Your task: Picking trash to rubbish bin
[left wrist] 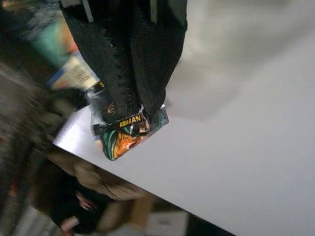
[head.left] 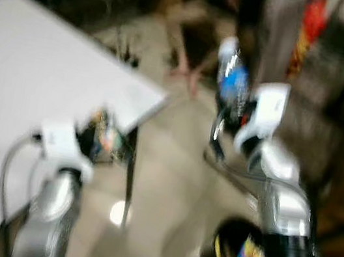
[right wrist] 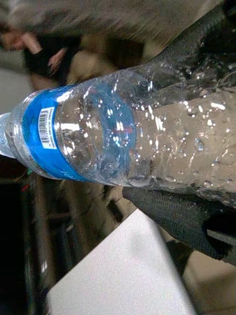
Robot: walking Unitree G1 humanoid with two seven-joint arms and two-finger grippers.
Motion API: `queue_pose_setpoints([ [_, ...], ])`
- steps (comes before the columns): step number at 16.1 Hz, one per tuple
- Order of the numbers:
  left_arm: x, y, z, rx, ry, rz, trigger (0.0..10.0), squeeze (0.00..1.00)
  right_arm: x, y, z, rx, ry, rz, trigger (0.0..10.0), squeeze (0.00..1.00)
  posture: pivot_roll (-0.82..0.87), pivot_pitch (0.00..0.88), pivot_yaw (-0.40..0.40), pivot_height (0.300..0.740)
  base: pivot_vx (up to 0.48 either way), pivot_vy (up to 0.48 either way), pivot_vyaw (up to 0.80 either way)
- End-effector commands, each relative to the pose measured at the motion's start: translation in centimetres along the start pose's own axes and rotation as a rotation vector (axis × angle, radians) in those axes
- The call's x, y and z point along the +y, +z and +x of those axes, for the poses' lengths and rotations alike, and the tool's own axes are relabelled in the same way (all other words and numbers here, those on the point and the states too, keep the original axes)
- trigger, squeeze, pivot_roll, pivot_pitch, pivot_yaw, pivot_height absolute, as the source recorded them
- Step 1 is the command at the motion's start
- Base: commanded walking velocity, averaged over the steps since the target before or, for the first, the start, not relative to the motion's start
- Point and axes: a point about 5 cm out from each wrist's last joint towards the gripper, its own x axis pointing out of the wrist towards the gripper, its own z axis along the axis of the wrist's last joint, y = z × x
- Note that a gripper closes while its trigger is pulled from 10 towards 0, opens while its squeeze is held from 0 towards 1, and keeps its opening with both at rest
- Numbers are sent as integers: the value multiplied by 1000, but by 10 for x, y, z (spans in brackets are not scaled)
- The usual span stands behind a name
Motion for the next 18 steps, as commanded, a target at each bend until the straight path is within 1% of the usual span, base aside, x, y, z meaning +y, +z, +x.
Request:
queue_pose_setpoints([
  [1, -1, 5, 2, -14, -11, 5, 10000, 0, -2, 4, 0, -12, -10, 17, 10000, 0, -55, 115, -62, 740, 0, 0, -725],
  [11, 1, 3, 4, -6, -1, -12, 10000, 0, -1, 3, 1, -8, -9, 19, 10000, 0, -56, 118, -63, 740, 0, 0, -728],
  [18, 0, 3, 5, -9, -4, 1, 10000, 0, -2, 1, 1, -5, -12, 24, 10000, 0, -57, 117, -60, 740, 0, 0, -731],
])
